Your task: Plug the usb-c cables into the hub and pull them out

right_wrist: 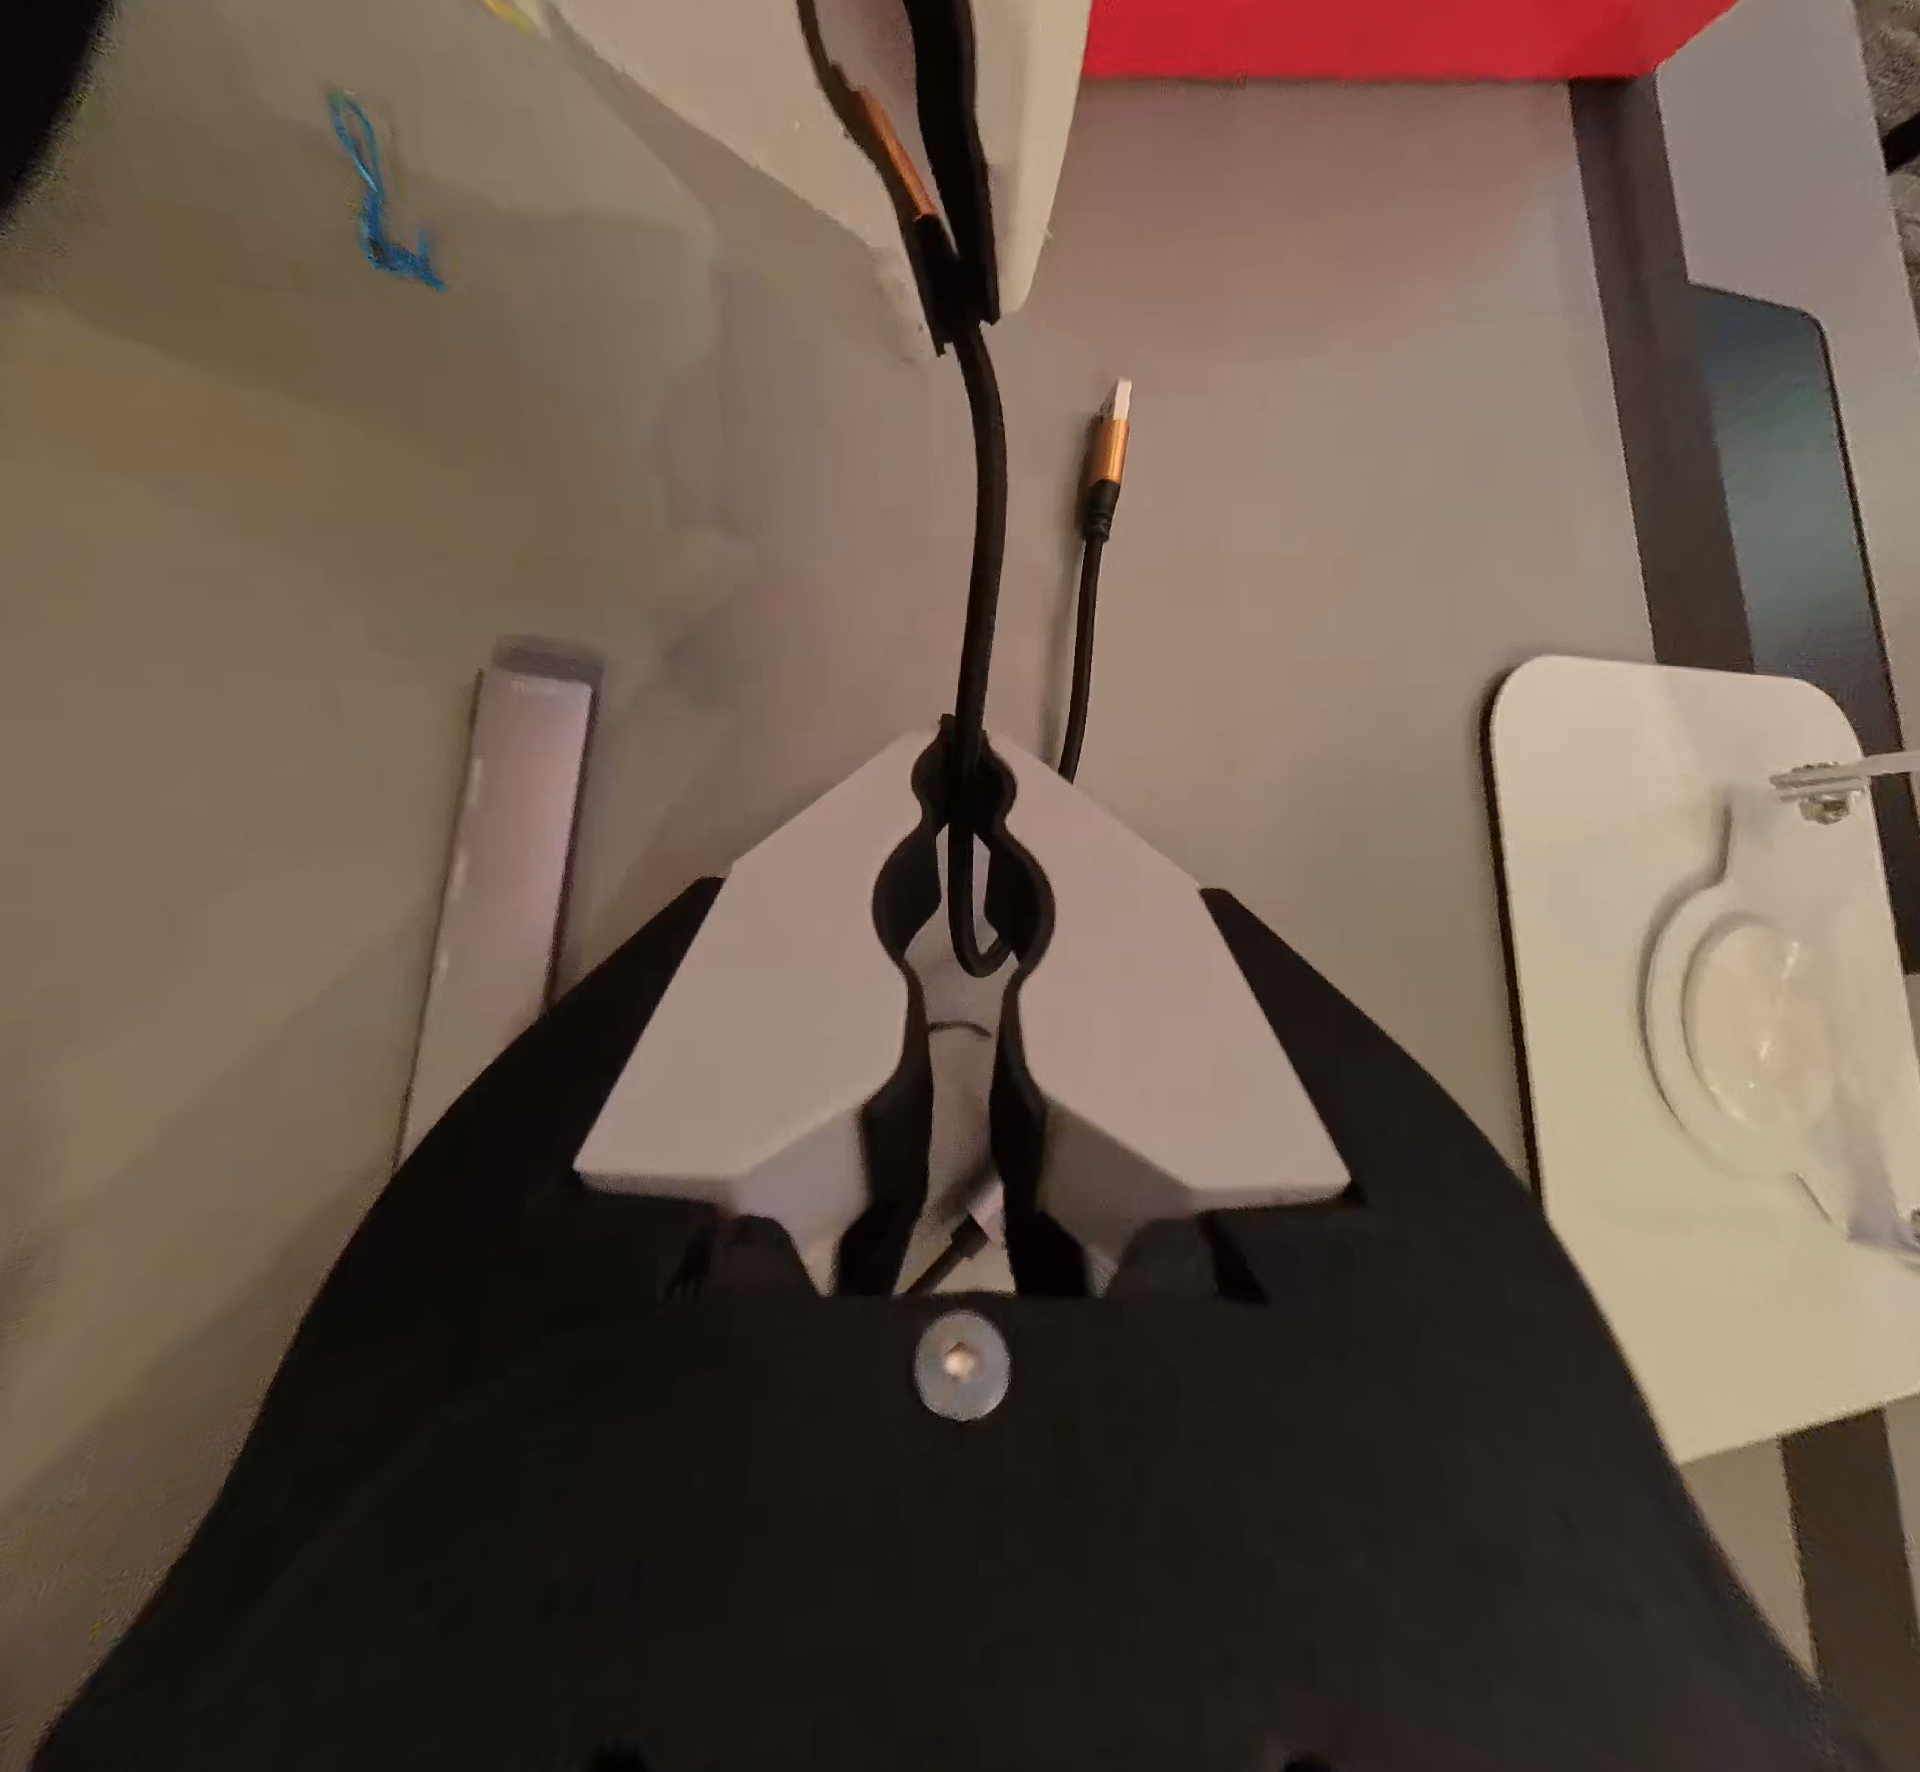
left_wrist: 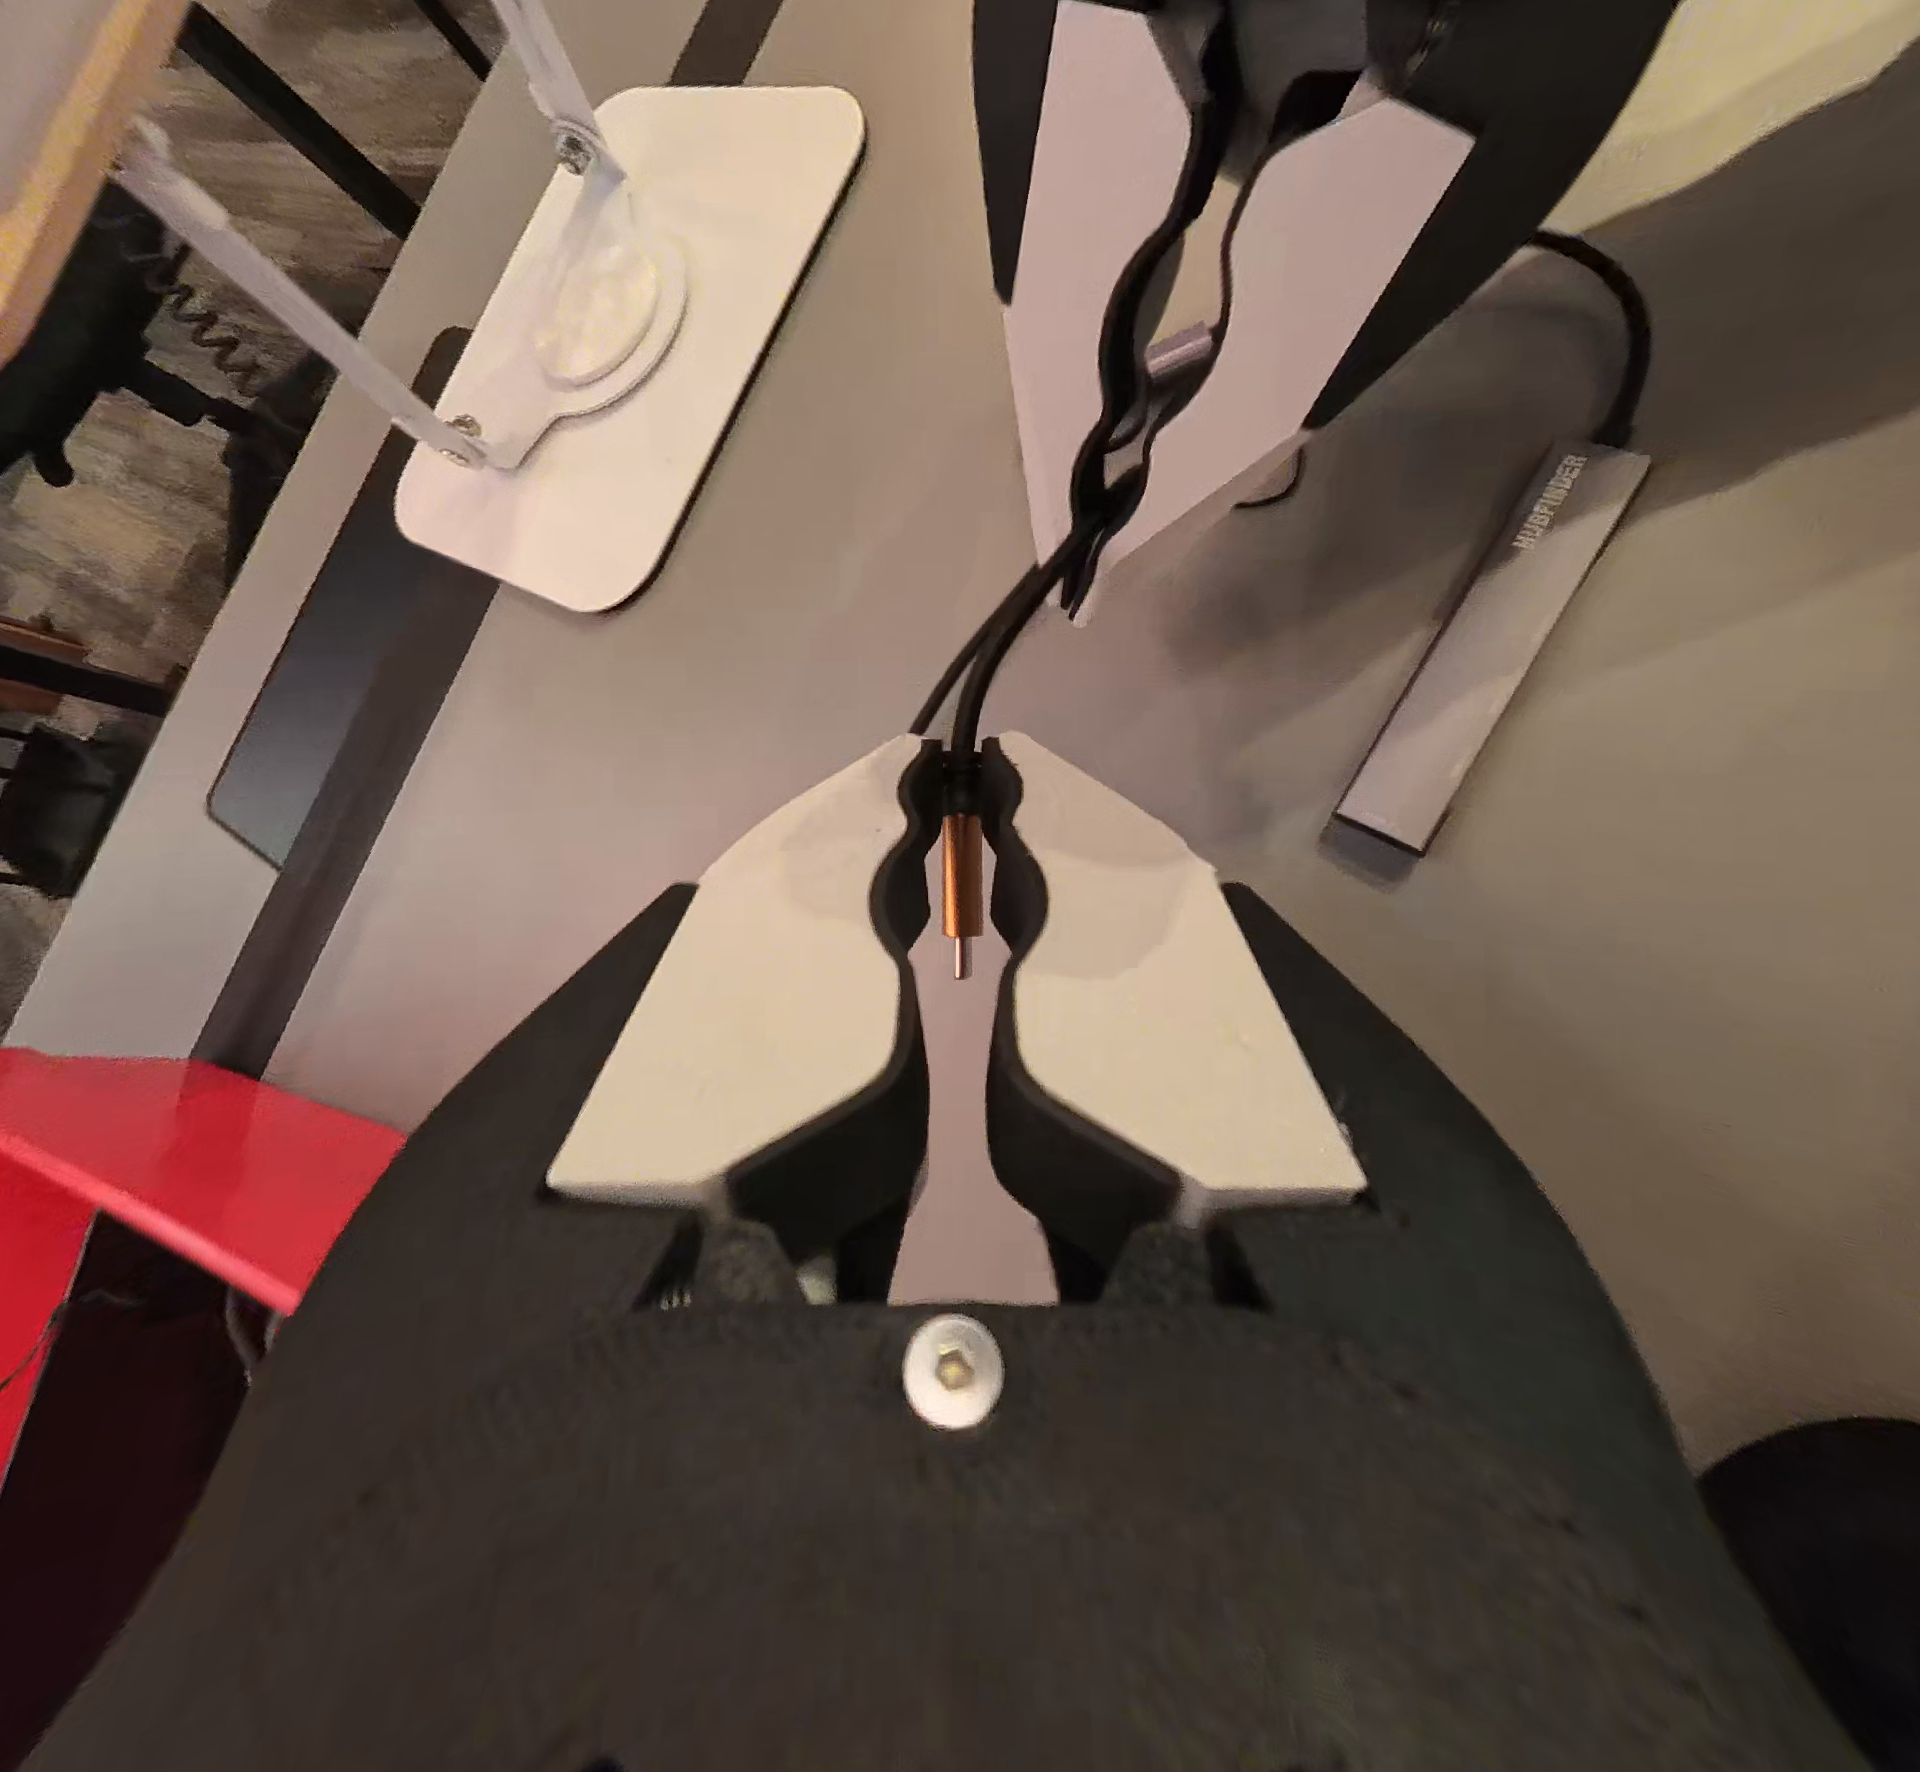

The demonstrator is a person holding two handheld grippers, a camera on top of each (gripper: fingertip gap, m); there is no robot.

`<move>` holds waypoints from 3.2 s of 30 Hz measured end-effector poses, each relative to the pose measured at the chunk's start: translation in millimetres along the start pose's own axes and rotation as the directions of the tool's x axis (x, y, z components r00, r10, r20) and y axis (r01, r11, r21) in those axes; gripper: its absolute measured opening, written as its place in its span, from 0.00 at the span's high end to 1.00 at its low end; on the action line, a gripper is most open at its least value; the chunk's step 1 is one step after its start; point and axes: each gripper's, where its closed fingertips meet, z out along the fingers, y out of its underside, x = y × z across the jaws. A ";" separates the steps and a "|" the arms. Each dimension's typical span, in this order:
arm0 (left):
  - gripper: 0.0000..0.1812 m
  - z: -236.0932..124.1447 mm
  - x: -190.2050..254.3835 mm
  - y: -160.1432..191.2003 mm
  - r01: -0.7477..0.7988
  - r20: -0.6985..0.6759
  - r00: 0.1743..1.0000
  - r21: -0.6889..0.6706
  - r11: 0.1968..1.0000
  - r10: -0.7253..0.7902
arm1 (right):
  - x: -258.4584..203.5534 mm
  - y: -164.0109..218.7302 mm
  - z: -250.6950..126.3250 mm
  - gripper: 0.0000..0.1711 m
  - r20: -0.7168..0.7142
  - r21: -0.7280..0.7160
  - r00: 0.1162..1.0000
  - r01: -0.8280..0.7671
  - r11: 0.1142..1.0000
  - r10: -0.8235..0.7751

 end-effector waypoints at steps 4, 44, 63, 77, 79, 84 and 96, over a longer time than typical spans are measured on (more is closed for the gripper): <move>0.94 -15.4 -16.0 -8.7 0.060 0.064 0.996 0.092 0.994 -0.066 | -0.4 -22.4 -10.2 1.00 0.115 0.104 0.987 -0.121 0.987 0.109; 0.81 42.8 109.5 16.0 -0.364 -0.202 0.916 -0.058 0.930 0.346 | -14.6 100.3 -60.3 0.86 0.086 -0.210 0.833 -0.521 0.827 0.546; 0.66 32.0 87.4 -27.2 -0.312 0.121 0.943 -0.007 0.950 0.311 | 3.4 62.8 -81.3 1.00 0.102 0.147 0.732 -0.681 0.717 0.674; 0.69 54.0 65.9 -70.0 -0.370 0.536 0.749 -0.150 0.917 0.390 | 24.7 -6.1 -120.5 1.00 0.302 0.464 0.563 -0.792 0.397 0.769; 0.80 53.9 62.9 -69.3 -0.410 0.554 0.709 -0.180 0.894 0.436 | 24.3 -9.5 -124.6 1.00 0.325 0.478 0.553 -0.796 0.371 0.767; 0.88 46.4 55.9 -77.0 -0.485 0.591 0.630 -0.208 0.850 0.504 | 27.0 -10.7 -136.8 1.00 0.355 0.497 0.543 -0.799 0.338 0.761; 0.89 22.0 15.9 -99.4 -0.545 0.626 0.532 -0.261 0.796 0.570 | 4.7 2.5 -142.8 0.99 0.226 0.335 0.691 -0.717 0.611 0.687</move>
